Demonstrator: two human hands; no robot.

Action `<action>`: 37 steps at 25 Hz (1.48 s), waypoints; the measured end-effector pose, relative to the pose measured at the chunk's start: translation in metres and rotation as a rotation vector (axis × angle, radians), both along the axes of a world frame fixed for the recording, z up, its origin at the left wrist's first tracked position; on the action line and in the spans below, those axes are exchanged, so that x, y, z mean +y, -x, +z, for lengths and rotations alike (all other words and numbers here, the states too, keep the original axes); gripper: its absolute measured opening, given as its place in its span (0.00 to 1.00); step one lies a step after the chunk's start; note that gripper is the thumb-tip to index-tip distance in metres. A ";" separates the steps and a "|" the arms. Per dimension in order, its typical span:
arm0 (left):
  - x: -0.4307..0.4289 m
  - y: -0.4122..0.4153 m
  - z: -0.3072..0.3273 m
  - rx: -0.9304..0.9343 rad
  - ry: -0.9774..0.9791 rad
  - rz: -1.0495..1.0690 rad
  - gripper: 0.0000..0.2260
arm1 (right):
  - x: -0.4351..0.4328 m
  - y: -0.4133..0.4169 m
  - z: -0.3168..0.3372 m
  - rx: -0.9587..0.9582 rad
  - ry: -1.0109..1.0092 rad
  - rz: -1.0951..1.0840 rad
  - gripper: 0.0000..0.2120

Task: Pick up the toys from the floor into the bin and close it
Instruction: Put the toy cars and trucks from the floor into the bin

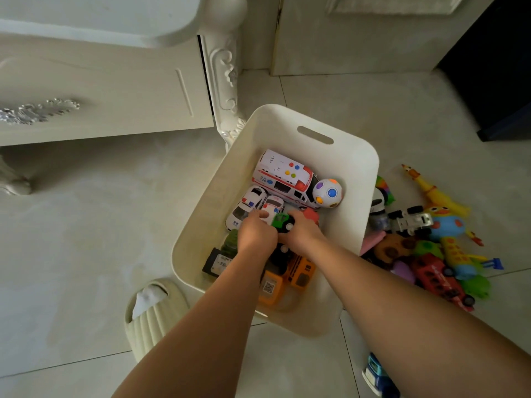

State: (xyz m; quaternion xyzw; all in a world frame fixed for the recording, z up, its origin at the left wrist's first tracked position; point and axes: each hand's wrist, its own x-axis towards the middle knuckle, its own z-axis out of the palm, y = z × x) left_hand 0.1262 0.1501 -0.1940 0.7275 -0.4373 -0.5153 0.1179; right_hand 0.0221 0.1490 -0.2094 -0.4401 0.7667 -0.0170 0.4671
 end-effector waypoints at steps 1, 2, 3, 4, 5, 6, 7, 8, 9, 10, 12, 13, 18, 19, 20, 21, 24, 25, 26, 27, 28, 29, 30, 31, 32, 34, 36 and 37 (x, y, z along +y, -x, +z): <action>-0.001 -0.005 -0.001 -0.029 -0.024 -0.023 0.22 | -0.003 -0.002 -0.001 0.014 -0.020 0.008 0.32; -0.002 -0.009 -0.002 -0.052 -0.051 -0.073 0.21 | -0.006 -0.004 0.000 0.053 -0.041 0.041 0.31; -0.004 -0.013 -0.001 -0.083 -0.079 -0.148 0.21 | -0.007 -0.006 0.001 0.094 -0.069 0.078 0.29; -0.008 -0.016 -0.001 -0.132 -0.103 -0.237 0.20 | -0.010 -0.007 0.002 0.111 -0.110 0.087 0.27; -0.011 -0.019 -0.002 -0.194 -0.119 -0.326 0.20 | -0.012 -0.006 0.003 0.091 -0.164 0.054 0.26; -0.012 -0.020 -0.002 -0.255 -0.125 -0.398 0.18 | -0.012 -0.003 0.005 0.041 -0.202 -0.007 0.27; -0.013 -0.021 -0.003 -0.293 -0.126 -0.438 0.18 | -0.011 -0.001 0.005 -0.003 -0.208 -0.053 0.28; -0.014 -0.021 -0.004 -0.308 -0.130 -0.456 0.17 | -0.009 0.001 0.004 -0.022 -0.180 -0.059 0.29; -0.013 -0.021 -0.005 -0.311 -0.136 -0.461 0.17 | -0.007 0.002 0.002 -0.001 -0.136 -0.014 0.29; -0.012 -0.020 -0.006 -0.313 -0.139 -0.458 0.18 | -0.003 0.000 0.000 0.031 -0.092 0.043 0.29; -0.009 -0.019 -0.005 -0.301 -0.132 -0.451 0.17 | 0.004 -0.007 -0.004 0.137 -0.031 0.187 0.29; -0.007 -0.019 -0.002 -0.287 -0.114 -0.436 0.17 | 0.007 -0.011 -0.005 0.181 -0.016 0.258 0.28; -0.002 -0.024 0.017 -0.181 -0.009 -0.290 0.20 | 0.004 -0.004 0.030 0.217 0.028 0.358 0.29; 0.001 -0.021 0.024 -0.169 0.003 -0.289 0.20 | 0.007 0.005 0.044 0.147 0.094 0.266 0.27; 0.004 -0.019 0.029 -0.157 0.017 -0.292 0.20 | 0.012 0.014 0.058 0.060 0.186 0.164 0.23; 0.008 -0.015 0.036 -0.144 0.034 -0.302 0.19 | 0.019 0.024 0.073 -0.019 0.290 0.052 0.19; 0.024 0.011 0.064 -0.136 0.198 -0.341 0.17 | 0.051 0.061 0.115 -0.252 0.569 -0.380 0.14; 0.031 0.023 0.075 -0.123 0.274 -0.335 0.17 | 0.062 0.076 0.122 -0.309 0.596 -0.508 0.14; 0.040 0.035 0.086 -0.087 0.341 -0.320 0.16 | 0.073 0.090 0.125 -0.348 0.575 -0.602 0.14; 0.050 0.048 0.095 -0.043 0.396 -0.315 0.16 | 0.086 0.105 0.125 -0.381 0.520 -0.665 0.14; 0.061 0.063 0.103 -0.006 0.442 -0.339 0.16 | 0.102 0.118 0.121 -0.403 0.448 -0.702 0.13; 0.076 0.079 0.108 0.027 0.471 -0.393 0.16 | 0.121 0.133 0.114 -0.405 0.377 -0.733 0.12; 0.092 0.093 0.108 0.052 0.472 -0.469 0.15 | 0.141 0.145 0.107 -0.396 0.311 -0.772 0.10; 0.108 0.106 0.108 0.080 0.443 -0.548 0.15 | 0.161 0.157 0.097 -0.381 0.244 -0.825 0.08; 0.125 0.119 0.101 0.093 0.398 -0.643 0.14 | 0.181 0.169 0.086 -0.373 0.174 -0.901 0.07; 0.158 0.141 0.080 0.051 0.281 -0.893 0.13 | 0.221 0.190 0.062 -0.329 0.020 -1.015 0.10; 0.184 0.151 0.049 -0.017 0.114 -0.989 0.14 | 0.256 0.206 0.039 -0.244 -0.127 -1.025 0.11; 0.194 0.152 0.036 -0.027 -0.010 -0.943 0.15 | 0.271 0.209 0.030 -0.194 -0.177 -1.018 0.08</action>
